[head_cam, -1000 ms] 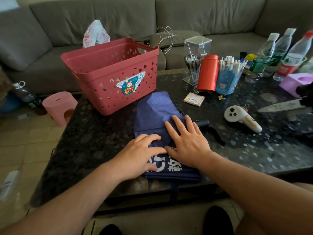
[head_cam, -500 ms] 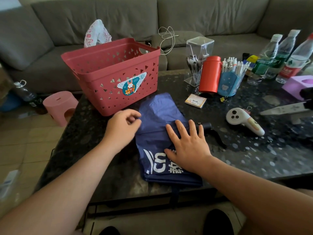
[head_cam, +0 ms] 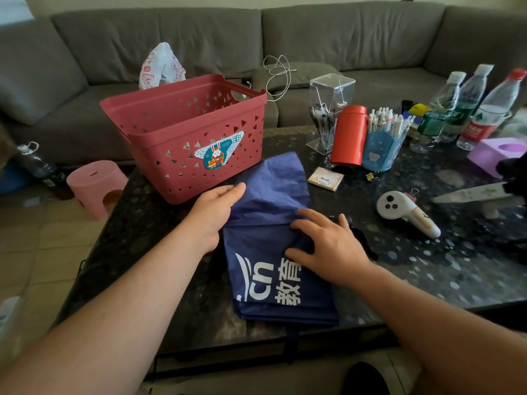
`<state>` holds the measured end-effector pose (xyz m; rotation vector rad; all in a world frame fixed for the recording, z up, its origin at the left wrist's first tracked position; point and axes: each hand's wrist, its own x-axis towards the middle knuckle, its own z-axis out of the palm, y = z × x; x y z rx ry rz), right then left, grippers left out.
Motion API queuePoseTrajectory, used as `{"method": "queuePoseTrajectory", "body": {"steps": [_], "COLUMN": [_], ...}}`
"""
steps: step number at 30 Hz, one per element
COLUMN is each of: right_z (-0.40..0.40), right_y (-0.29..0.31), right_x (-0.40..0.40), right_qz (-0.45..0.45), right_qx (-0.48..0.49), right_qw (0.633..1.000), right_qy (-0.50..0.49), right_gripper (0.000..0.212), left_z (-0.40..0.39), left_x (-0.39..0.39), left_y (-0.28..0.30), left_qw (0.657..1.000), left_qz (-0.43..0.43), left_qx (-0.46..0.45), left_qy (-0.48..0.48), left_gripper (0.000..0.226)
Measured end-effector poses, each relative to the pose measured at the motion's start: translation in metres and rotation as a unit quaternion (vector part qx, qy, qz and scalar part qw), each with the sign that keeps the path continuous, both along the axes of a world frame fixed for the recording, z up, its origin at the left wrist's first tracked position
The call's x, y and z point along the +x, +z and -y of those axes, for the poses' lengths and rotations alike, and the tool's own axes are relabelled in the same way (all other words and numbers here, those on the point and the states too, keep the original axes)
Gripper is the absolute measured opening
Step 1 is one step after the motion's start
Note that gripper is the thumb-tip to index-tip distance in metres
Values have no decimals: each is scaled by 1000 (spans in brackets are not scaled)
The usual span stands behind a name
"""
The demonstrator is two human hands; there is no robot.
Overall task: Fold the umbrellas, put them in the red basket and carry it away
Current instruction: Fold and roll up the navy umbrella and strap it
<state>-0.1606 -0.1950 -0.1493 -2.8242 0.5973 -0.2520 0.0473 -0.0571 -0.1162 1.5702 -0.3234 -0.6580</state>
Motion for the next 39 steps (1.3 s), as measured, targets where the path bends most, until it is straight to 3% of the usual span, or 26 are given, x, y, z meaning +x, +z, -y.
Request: {"method": "queuePoseTrajectory", "body": {"steps": [5, 8, 12, 17, 21, 28, 32, 35, 39], "right_z": [17, 24, 25, 21, 15, 15, 16, 19, 17], "right_y": [14, 28, 43, 39, 47, 73, 81, 83, 86], "right_x": [3, 9, 14, 27, 35, 24, 17, 13, 6], "right_qz": [146, 223, 214, 212, 280, 299, 315, 321, 345], "right_qx": [119, 175, 264, 307, 344, 435, 364, 313, 316], "right_qw": [981, 954, 936, 925, 893, 849, 876, 892, 882], "right_qy": [-44, -94, -94, -79, -72, -8, -29, -64, -49], "right_gripper": [41, 41, 53, 46, 21, 10, 17, 17, 16], "left_z": [-17, -28, -41, -54, -57, -50, -49, -49, -52], "left_x": [-12, -21, -28, -34, -35, -33, -30, -28, -31], "left_y": [5, 4, 1, 1, 3, 15, 21, 24, 30], "left_qw": [998, 994, 990, 989, 990, 997, 999, 997, 996], "left_qz": [56, 110, 136, 135, 129, 73, -22, -16, 0], "left_qx": [-16, -14, -18, -3, -8, -12, -31, -50, -84], "left_qy": [7, -4, -33, -62, -51, 21, 36, 49, 17], "left_gripper": [25, 17, 3, 5, 6, 9, 10, 11, 15]}}
